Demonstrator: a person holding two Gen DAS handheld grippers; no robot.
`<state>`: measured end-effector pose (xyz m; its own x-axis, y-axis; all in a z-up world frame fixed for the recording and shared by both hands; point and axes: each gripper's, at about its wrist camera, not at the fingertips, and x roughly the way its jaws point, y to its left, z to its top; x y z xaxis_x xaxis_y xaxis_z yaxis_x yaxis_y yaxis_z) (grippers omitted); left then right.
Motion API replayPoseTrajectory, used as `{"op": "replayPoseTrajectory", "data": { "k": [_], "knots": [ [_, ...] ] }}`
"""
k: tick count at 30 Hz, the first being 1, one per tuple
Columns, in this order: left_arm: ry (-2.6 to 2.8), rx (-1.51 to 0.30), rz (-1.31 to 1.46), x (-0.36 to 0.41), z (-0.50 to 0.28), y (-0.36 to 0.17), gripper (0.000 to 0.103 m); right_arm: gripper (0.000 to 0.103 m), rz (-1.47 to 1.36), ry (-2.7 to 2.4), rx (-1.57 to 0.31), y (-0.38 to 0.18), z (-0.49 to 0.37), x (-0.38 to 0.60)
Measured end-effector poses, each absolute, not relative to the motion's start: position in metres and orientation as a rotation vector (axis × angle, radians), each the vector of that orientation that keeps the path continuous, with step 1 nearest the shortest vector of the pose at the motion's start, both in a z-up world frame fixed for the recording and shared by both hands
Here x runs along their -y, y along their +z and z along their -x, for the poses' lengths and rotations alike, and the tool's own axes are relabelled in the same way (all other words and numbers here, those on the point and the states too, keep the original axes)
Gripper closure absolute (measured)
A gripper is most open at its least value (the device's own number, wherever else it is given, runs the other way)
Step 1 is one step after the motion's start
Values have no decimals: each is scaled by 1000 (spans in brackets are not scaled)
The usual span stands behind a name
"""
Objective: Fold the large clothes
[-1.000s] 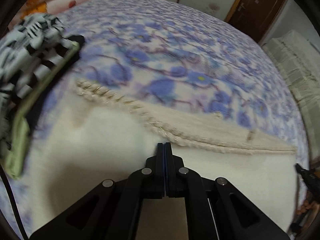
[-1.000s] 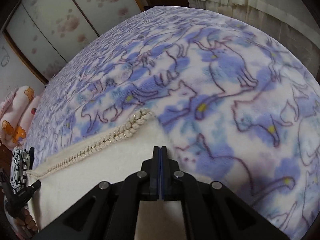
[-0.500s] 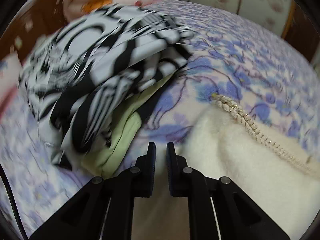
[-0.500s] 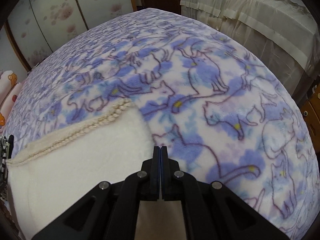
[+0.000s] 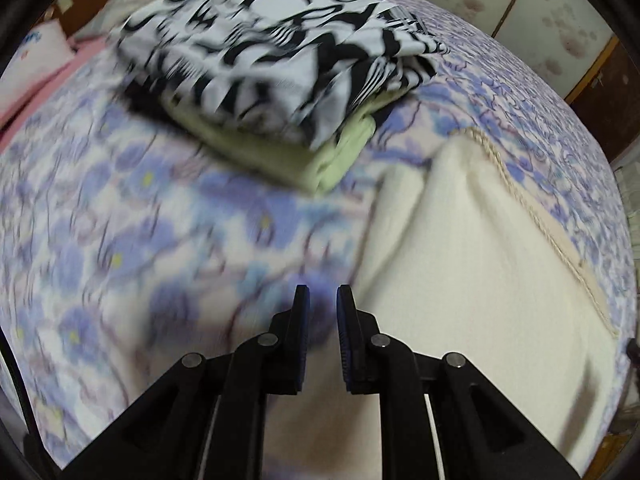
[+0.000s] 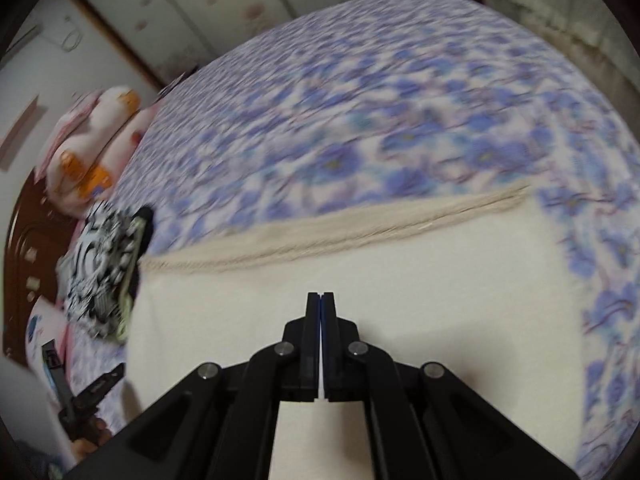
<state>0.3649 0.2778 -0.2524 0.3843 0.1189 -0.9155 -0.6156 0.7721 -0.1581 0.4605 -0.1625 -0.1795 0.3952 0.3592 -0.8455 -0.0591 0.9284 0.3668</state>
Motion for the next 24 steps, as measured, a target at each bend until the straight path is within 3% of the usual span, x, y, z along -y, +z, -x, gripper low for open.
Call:
{"op": "replayPoseTrajectory", "data": {
  "k": [10,20,22,24],
  "knots": [
    [380,-1065,673,-276,-278,-242,84,103,-296,254,-1460,-246,-441,104],
    [176,-1111,935,-259,-235,-278,79,103,-260,262,-1537,-272,-445,100],
    [140,-1102,1017,-260,-230,-290,71,103,-224,269,-1549,-271,-446,96],
    [94,-1089,1084,-260,-228,-301,45,103,-210,276,-1552,-271,-447,95]
  ]
}}
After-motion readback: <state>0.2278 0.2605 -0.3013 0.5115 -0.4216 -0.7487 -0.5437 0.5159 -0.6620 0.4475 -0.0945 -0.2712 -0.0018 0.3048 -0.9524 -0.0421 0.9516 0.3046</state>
